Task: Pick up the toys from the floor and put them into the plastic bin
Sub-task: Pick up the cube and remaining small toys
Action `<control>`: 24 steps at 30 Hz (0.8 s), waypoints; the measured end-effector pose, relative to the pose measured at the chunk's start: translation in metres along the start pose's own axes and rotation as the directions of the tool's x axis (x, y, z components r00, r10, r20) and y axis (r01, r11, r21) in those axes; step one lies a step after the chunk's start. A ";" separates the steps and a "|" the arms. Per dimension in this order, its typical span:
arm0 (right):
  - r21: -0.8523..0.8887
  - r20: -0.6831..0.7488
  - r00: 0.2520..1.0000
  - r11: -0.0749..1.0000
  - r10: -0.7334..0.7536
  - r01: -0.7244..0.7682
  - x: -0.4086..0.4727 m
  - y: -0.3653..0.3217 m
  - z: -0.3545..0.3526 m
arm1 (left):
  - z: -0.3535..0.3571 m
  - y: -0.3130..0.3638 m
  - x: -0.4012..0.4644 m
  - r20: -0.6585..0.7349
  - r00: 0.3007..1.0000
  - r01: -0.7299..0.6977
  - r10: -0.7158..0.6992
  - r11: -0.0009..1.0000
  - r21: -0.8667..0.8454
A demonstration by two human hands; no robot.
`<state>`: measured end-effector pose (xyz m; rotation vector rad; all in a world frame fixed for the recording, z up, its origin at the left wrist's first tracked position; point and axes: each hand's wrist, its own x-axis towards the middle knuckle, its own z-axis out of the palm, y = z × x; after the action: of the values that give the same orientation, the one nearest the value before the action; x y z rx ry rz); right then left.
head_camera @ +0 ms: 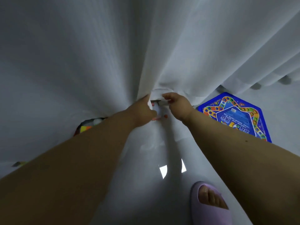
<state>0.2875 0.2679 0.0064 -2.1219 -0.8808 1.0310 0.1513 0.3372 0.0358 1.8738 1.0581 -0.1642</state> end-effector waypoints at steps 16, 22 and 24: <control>-0.548 0.052 0.999 0.836 0.008 0.022 0.074 0.065 -0.022 | 0.010 -0.017 0.041 -0.127 0.990 0.065 -0.067 0.998 -0.025; -0.690 0.151 0.982 0.698 -0.117 0.189 0.072 0.068 0.007 | 0.003 -0.018 0.048 -0.148 0.989 0.025 -0.020 0.999 0.032; -0.688 0.137 0.981 0.699 -0.138 0.195 0.070 0.067 0.015 | 0.003 -0.019 0.049 -0.151 0.989 0.016 -0.009 0.999 0.047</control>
<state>0.3280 0.2855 -0.0812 -2.5391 -1.6858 0.7386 0.1687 0.3673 -0.0034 1.9478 1.1773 -0.0563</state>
